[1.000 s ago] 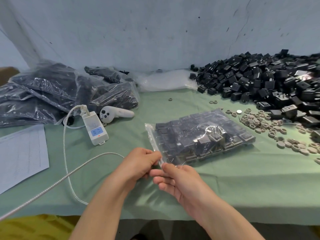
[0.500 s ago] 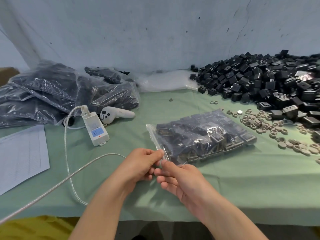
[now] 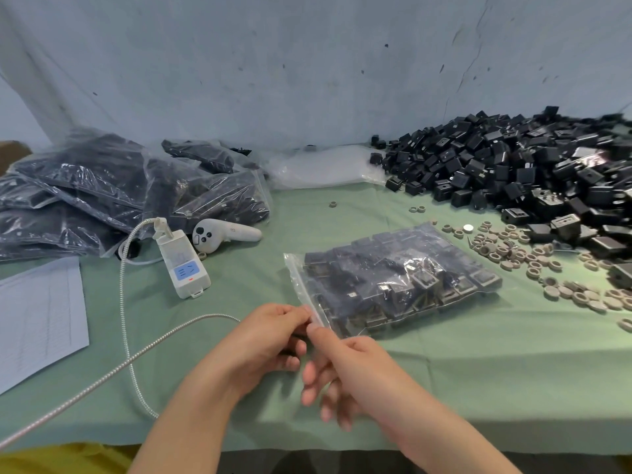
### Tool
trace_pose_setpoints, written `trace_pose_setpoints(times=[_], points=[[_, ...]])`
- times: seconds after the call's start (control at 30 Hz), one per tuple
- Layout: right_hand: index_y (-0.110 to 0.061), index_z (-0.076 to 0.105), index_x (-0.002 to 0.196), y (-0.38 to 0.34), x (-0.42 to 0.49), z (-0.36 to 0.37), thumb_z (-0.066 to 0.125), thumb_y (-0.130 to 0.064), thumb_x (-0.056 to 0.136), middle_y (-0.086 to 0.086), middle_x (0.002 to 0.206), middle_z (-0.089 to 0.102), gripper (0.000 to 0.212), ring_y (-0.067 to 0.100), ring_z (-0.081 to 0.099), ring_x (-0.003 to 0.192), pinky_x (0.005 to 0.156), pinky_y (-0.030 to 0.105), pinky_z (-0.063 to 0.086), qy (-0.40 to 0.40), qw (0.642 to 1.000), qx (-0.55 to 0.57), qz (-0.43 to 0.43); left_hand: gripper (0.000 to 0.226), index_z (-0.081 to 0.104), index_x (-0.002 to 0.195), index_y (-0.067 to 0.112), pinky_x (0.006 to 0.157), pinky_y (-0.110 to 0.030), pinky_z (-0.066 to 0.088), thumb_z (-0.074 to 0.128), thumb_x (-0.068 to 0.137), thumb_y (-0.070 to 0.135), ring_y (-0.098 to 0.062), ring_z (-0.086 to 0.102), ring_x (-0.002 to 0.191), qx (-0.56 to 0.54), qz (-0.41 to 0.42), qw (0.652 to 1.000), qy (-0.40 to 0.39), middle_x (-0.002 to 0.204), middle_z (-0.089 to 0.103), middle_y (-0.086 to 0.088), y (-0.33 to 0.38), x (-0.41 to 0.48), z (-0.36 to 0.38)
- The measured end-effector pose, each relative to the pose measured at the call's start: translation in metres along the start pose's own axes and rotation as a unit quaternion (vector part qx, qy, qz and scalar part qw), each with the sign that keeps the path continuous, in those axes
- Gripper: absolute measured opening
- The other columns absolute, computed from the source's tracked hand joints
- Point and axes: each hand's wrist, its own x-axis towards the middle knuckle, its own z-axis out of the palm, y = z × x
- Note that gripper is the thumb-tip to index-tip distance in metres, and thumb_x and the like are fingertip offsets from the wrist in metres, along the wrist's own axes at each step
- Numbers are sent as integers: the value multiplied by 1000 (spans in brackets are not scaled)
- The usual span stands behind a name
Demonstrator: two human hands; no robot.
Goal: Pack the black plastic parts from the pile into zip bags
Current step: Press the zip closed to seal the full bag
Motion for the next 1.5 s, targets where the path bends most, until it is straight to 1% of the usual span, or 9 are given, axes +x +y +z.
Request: trace_pose_setpoints(times=[0.07, 0.13, 0.2, 0.33, 0.43, 0.53, 1.0, 1.23, 1.5], points=[[-17, 65, 61, 0, -2, 0, 47, -51, 99, 1, 60, 68, 54, 11, 51, 44, 44, 23, 39, 86, 986, -105, -96, 25, 61, 82, 9, 50, -21, 39, 53, 100, 24, -10, 44, 51, 13, 1, 1000, -9, 55, 53, 1, 2, -2, 0], [-20, 62, 70, 2, 1, -6, 48, -53, 95, -6, 61, 65, 44, 10, 52, 52, 56, 30, 43, 211, 930, -227, -199, 20, 62, 88, 9, 48, -19, 39, 57, 99, 24, -7, 43, 49, 11, -4, 1000, 5, 55, 55, 5, 2, -2, 1], [-28, 60, 81, 4, 6, -11, 50, -54, 93, -11, 71, 66, 30, 11, 57, 67, 66, 34, 46, 276, 869, -339, -233, 17, 65, 94, 9, 46, -18, 40, 60, 98, 25, -6, 44, 48, 2, -8, 1000, 23, 57, 56, 8, 2, 0, 3], [-35, 55, 112, 10, 13, -11, 42, -61, 95, -11, 102, 64, 33, 15, 61, 97, 76, 33, 44, 268, 815, -481, -181, 20, 64, 89, 9, 45, -17, 41, 58, 98, 26, -6, 45, 48, -3, 0, 1000, 21, 61, 59, 7, 0, 1, 4], [-36, 55, 115, 11, 16, -8, 40, -68, 92, -11, 110, 62, 42, 18, 62, 102, 73, 34, 41, 262, 800, -514, -167, 23, 61, 79, 13, 45, -17, 41, 59, 98, 26, -7, 46, 47, -2, 3, 1000, 24, 59, 56, 2, 0, 2, 4], [-35, 54, 111, 11, 18, -7, 40, -67, 91, -11, 108, 64, 40, 19, 63, 101, 69, 34, 37, 268, 788, -530, -162, 14, 63, 89, 11, 43, -17, 42, 61, 97, 22, -7, 47, 47, -15, 7, 999, 31, 60, 57, 1, -1, 3, 5], [-32, 63, 93, 6, 20, -19, 48, -56, 91, -9, 87, 66, 29, 16, 59, 86, 66, 31, 42, 250, 839, -460, -149, 10, 60, 105, 6, 42, -21, 44, 59, 98, 12, -11, 53, 48, -21, 4, 999, 30, 73, 68, -1, -3, 6, 1], [-28, 65, 91, 3, 21, -21, 51, -44, 90, -7, 82, 69, 22, 17, 61, 86, 72, 33, 51, 234, 849, -451, -143, 20, 65, 97, 4, 44, -22, 45, 59, 99, 23, -12, 53, 49, 12, -2, 1000, 21, 81, 68, -4, -2, 6, 1], [-31, 60, 77, 5, 23, -23, 51, -46, 87, -9, 73, 66, 20, 9, 60, 74, 64, 31, 50, 235, 855, -437, -154, 22, 62, 83, 9, 40, -21, 44, 59, 97, 24, -14, 54, 44, 101, 2, 995, 11, 63, 61, 6, -3, 9, 1]])
